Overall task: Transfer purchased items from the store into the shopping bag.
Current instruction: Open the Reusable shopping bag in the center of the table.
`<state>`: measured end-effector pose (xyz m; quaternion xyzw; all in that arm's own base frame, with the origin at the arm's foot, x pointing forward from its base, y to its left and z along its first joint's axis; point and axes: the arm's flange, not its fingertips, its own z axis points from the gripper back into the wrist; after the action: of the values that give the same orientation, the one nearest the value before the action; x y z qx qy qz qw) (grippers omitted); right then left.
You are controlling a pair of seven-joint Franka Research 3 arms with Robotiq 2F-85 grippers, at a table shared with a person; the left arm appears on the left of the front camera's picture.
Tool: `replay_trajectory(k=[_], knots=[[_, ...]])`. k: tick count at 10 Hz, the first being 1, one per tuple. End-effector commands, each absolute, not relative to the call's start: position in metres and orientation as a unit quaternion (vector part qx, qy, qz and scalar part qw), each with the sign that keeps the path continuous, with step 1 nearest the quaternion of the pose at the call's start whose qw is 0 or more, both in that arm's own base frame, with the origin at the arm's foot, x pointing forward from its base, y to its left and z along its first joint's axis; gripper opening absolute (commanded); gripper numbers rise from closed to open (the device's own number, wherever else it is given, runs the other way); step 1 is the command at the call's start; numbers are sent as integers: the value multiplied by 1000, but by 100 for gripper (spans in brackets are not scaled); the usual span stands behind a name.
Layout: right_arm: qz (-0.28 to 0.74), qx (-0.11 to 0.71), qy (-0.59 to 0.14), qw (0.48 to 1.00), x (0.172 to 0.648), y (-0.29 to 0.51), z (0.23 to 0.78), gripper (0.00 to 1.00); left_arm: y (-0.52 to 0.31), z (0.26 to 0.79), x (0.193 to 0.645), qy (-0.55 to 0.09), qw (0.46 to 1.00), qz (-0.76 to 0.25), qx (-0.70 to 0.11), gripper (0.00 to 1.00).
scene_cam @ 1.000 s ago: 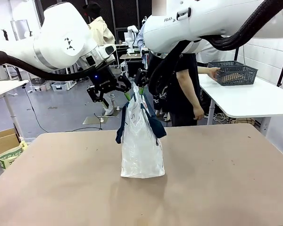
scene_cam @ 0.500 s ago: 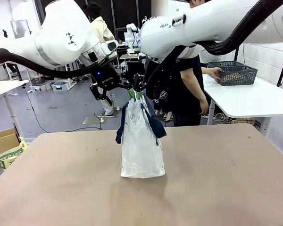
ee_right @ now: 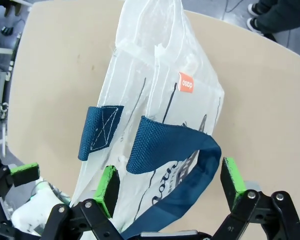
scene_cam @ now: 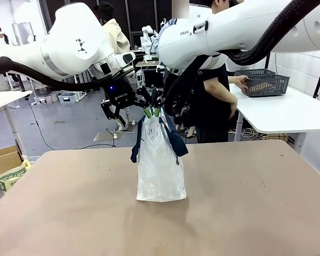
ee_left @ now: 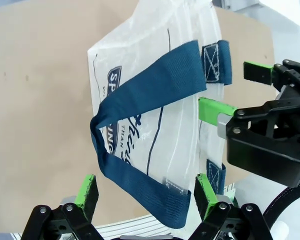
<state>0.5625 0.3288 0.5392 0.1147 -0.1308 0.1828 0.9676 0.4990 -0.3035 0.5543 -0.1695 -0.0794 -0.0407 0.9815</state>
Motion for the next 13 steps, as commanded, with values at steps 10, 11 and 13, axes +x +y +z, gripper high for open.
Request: replay_trajectory(k=[10,11,13], knots=[[177,127,-110,970,558,329,536,60,-305,532,506,-55,984,-41,-166,62],[169,128,-102,972,558,330,536,40,-303,533,506,-56,983,-39,-168,43],[159,131,-85,975,556,329,531,0,-300,535,505,-57,982,-36,-175,4]])
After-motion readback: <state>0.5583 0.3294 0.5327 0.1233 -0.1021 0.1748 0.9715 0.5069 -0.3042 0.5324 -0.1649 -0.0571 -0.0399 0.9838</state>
